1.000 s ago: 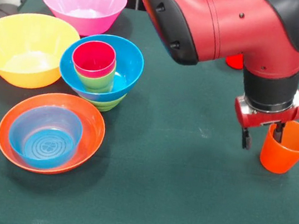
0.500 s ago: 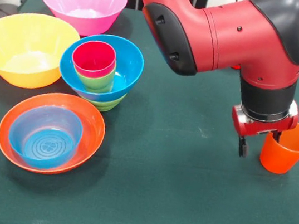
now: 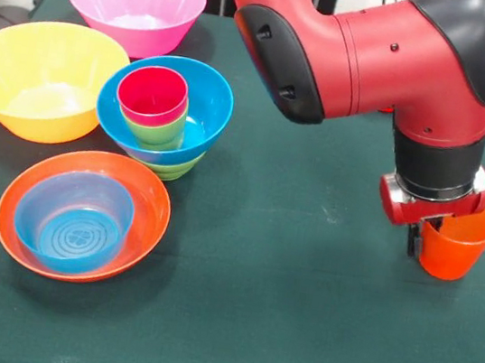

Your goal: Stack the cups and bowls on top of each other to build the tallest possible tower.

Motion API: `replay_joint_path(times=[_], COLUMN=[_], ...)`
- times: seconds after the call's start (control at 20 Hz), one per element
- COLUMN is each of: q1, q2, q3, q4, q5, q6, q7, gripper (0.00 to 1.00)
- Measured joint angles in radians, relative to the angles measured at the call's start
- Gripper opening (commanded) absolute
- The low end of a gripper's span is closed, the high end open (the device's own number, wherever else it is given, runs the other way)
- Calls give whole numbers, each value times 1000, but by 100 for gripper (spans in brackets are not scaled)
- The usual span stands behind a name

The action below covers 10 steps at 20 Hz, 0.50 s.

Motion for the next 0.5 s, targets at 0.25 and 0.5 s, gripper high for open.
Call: replay_joint_path(times=[0.25,0.5], q1=[3,2], q2=[1,2], q3=[-1,-1], q4=[-2,-1], q5=[-2,-4], q6=[0,0], q7=[0,0], gripper=[100,100])
